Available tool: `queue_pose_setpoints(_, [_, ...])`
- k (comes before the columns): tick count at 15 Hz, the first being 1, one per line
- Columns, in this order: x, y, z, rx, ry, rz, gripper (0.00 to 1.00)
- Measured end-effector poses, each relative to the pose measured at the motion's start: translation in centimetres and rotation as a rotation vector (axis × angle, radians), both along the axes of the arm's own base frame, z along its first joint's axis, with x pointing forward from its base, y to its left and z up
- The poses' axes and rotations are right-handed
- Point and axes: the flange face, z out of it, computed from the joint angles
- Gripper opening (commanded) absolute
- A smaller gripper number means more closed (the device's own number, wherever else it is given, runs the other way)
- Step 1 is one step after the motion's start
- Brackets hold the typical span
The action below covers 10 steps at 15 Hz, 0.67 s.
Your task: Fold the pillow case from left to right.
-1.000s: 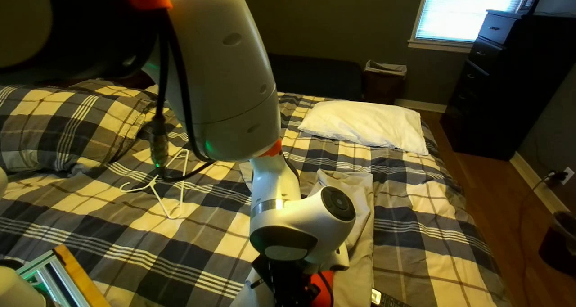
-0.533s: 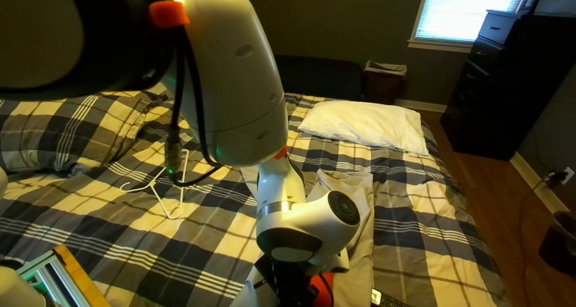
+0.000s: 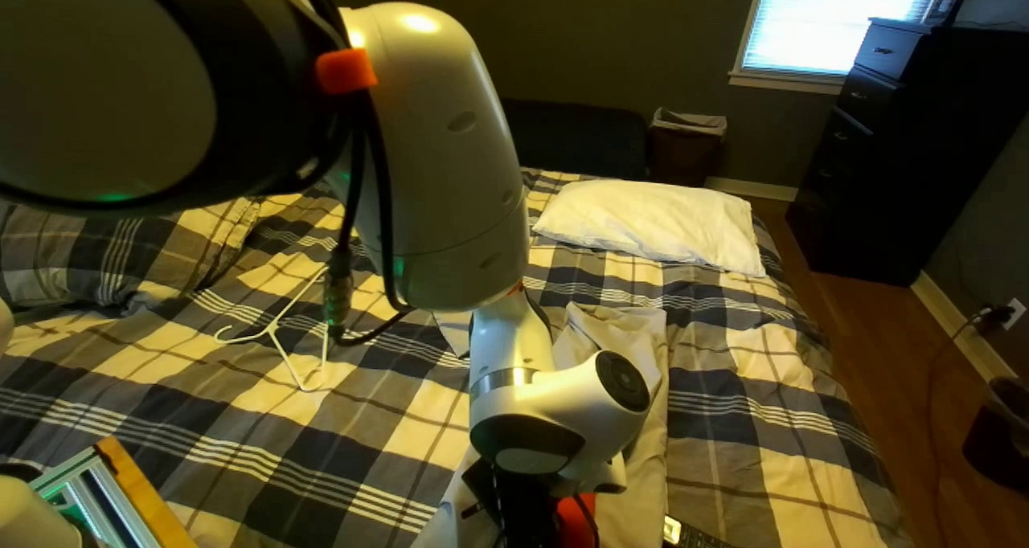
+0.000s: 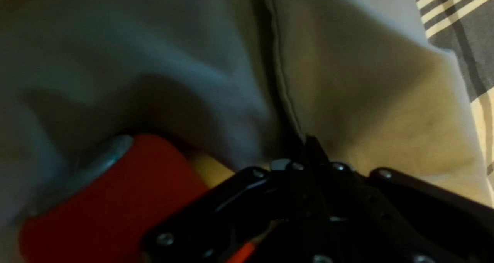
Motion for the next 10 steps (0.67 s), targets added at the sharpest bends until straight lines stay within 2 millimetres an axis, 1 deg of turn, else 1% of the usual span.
queue_pose_setpoints(3, [0.2,-0.4,0.6,-0.012,-0.009,0.003,0.00])
queue_pose_setpoints(5, [0.4,-0.9,2.4,-0.035,-0.028,0.010,0.00])
queue_pose_setpoints(6, [0.3,-1.1,3.5,-0.050,-0.039,0.019,0.00])
queue_pose_setpoints(7, [0.1,-1.3,5.1,-0.069,-0.057,0.037,0.00])
queue_pose_setpoints(10, [-1.0,-1.7,11.0,-0.146,-0.145,0.104,0.00])
